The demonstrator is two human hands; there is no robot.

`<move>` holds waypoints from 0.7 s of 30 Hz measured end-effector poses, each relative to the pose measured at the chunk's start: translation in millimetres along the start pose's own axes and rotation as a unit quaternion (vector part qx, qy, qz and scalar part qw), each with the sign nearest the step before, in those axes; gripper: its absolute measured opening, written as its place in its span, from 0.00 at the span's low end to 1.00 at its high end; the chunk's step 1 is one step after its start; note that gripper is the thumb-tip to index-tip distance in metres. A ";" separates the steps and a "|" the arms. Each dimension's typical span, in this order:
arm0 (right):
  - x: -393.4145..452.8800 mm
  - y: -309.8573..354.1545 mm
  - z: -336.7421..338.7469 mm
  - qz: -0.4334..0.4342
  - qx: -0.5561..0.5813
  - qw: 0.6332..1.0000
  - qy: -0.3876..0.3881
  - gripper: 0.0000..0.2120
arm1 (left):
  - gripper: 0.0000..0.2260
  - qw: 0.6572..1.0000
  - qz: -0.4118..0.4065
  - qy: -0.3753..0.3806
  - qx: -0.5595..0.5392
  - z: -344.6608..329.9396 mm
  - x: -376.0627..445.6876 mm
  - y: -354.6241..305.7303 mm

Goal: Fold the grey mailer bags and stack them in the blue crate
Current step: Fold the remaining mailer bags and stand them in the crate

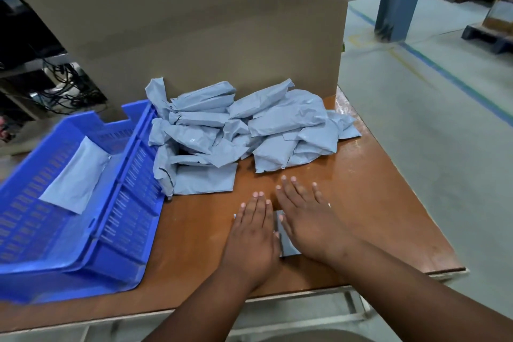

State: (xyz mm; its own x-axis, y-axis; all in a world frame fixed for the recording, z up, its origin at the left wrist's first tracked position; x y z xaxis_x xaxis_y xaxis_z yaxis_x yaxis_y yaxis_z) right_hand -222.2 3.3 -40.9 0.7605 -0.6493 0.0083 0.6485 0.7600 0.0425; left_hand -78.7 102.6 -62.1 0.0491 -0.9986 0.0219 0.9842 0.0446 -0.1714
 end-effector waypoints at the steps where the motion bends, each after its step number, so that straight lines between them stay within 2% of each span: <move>1: 3.0 8.5 -6.6 0.018 0.002 1.000 0.000 0.31 | 0.31 1.000 0.008 0.007 0.001 -2.2 -2.1 4.5; 4: 5.5 21.6 -36.4 0.039 0.000 0.999 0.028 0.31 | 0.30 0.999 0.028 0.018 -0.020 -10.2 -3.9 12.6; 13: 7.9 19.9 -48.1 0.016 0.017 1.000 0.010 0.31 | 0.30 0.997 0.029 0.028 -0.063 -20.8 -2.7 25.4; 18: 6.9 12.0 -45.4 0.028 0.017 0.999 0.041 0.33 | 0.30 0.997 0.031 0.027 -0.067 -17.9 -6.5 28.0; 21: -0.4 -11.5 -35.9 0.020 0.000 0.997 0.079 0.35 | 0.32 0.995 0.059 0.037 -0.070 -14.3 -18.7 48.0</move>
State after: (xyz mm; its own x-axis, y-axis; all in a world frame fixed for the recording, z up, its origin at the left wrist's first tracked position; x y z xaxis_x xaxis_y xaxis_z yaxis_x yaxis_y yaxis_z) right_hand -228.7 -4.3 -77.3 0.7818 -0.6059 -0.1471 0.6173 0.7854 0.0456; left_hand -34.7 123.0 -84.8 0.1455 -0.9863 -0.0778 0.9389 0.1624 -0.3035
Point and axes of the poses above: each hand's wrist, its own x-axis towards the middle knuckle, its own z-axis out of the back of the hand, y = z × x, the point moved 2 cm from there along x, towards the middle knuckle, and after that the axes turned 9 degrees about -x, right-handed, at the moved point
